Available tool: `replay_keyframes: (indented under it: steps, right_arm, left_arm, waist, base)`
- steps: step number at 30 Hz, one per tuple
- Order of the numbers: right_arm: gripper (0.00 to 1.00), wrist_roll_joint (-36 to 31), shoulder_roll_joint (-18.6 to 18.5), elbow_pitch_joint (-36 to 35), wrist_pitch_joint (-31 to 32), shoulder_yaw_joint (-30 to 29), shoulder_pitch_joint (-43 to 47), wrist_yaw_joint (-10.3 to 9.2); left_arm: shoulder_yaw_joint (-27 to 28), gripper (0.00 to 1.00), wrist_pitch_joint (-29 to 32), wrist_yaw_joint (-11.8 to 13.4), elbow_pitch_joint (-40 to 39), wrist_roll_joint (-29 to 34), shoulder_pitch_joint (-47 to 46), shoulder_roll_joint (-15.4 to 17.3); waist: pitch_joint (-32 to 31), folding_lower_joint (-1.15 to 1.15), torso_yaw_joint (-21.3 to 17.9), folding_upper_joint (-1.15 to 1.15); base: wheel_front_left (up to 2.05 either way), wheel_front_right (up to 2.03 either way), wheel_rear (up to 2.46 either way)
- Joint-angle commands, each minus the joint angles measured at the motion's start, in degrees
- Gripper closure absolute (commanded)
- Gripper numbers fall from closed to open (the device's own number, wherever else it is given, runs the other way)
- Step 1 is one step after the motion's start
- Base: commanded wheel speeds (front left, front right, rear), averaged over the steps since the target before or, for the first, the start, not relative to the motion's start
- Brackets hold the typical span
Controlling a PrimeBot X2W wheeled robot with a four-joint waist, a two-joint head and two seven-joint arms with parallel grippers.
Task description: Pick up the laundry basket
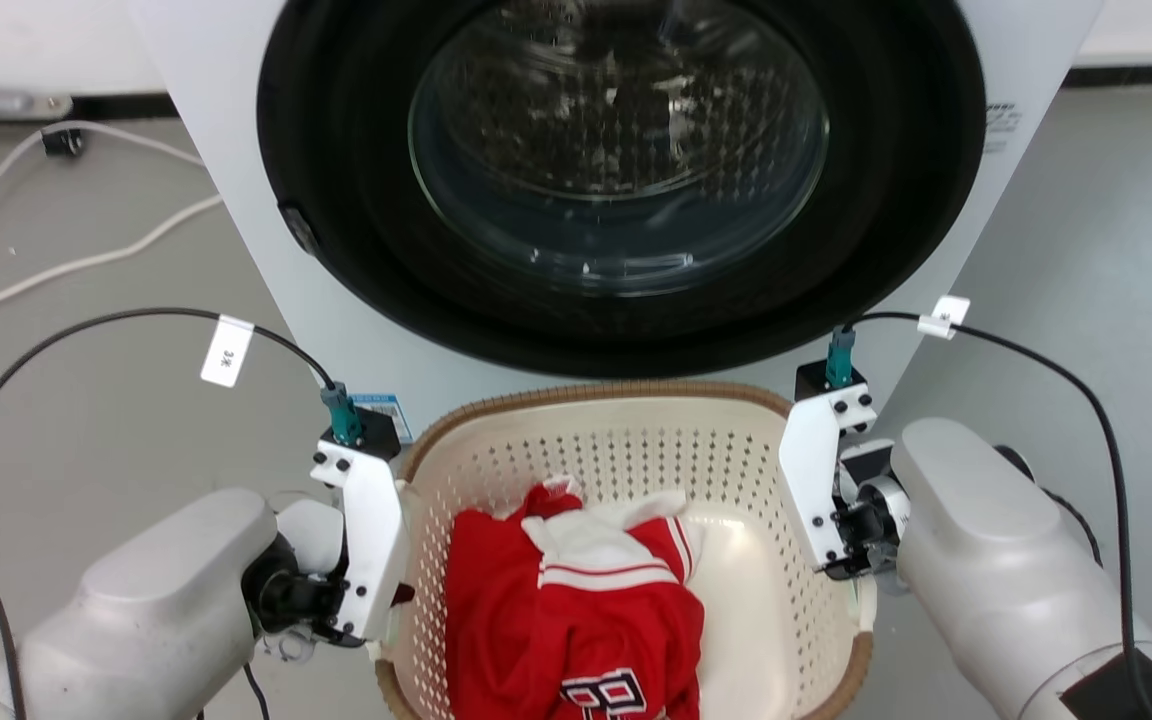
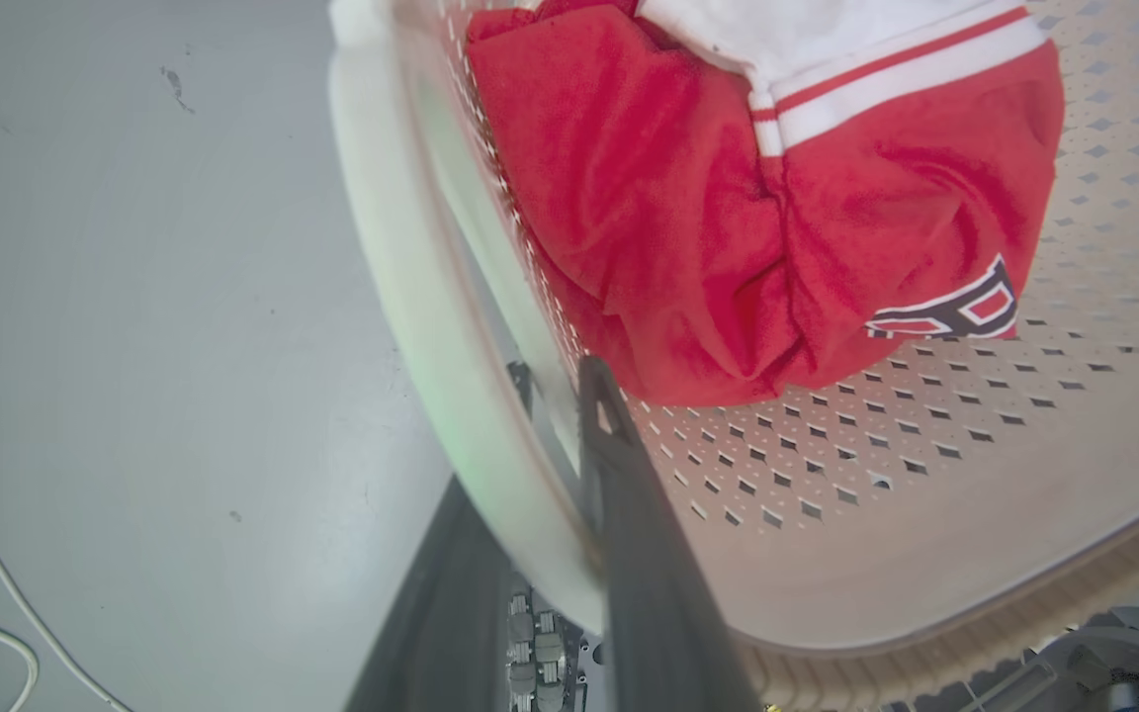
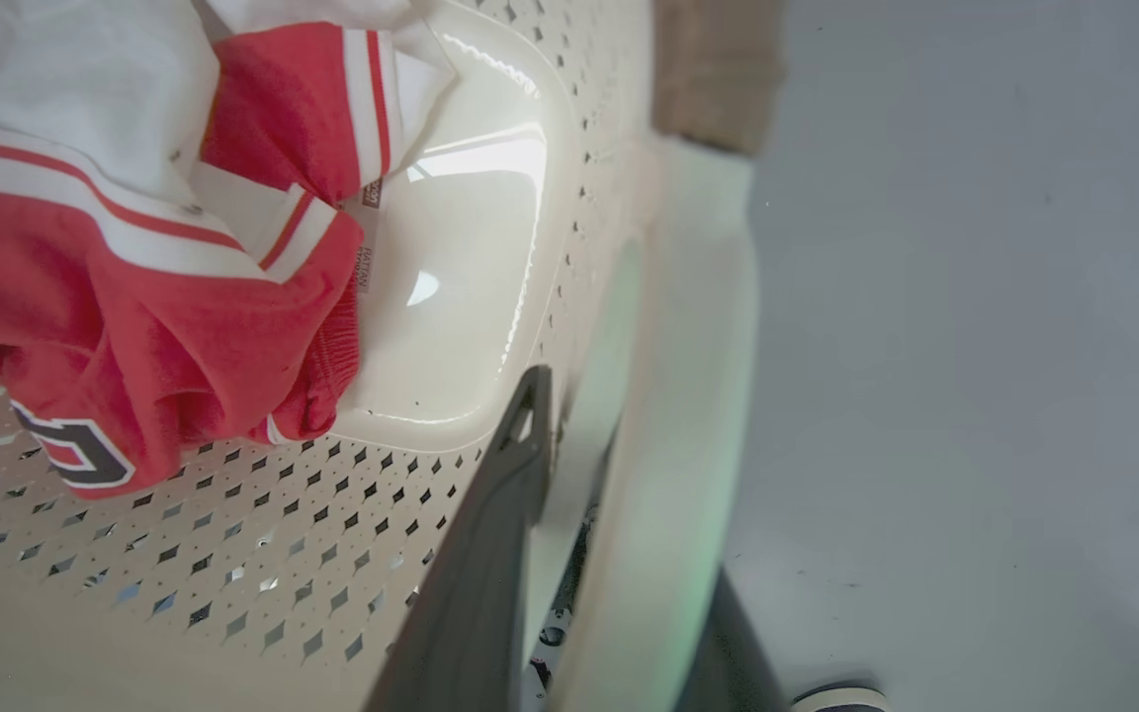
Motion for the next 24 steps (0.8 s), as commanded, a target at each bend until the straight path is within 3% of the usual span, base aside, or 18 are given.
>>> replay_keyframes:
  steps: [1,13,24]
  right_arm:
    - [1.00,0.6,0.0,-0.4,0.5,0.5,0.9,0.18]
    - [1.00,2.1,0.1,0.8,2.7,2.0,2.2,0.18]
    - [1.00,2.8,0.1,2.4,2.1,2.2,2.8,0.18]
  left_arm:
    - [-0.3,1.00,0.9,-0.7,-0.2,-0.1,1.4,-0.8]
    - [-0.3,1.00,4.3,-0.7,2.0,-1.4,2.7,-3.1]
    - [-0.2,1.00,5.1,-0.7,2.8,-1.6,2.2,-3.3]
  waist:
    - [-2.8,0.02,0.0,0.00]
    - [-6.0,0.02,0.1,0.00]
    - [-5.8,0.02,0.4,0.00]
  base:
    - [0.00,0.00,0.00]
    - [0.00,0.00,0.00]
    - [0.00,0.00,0.00]
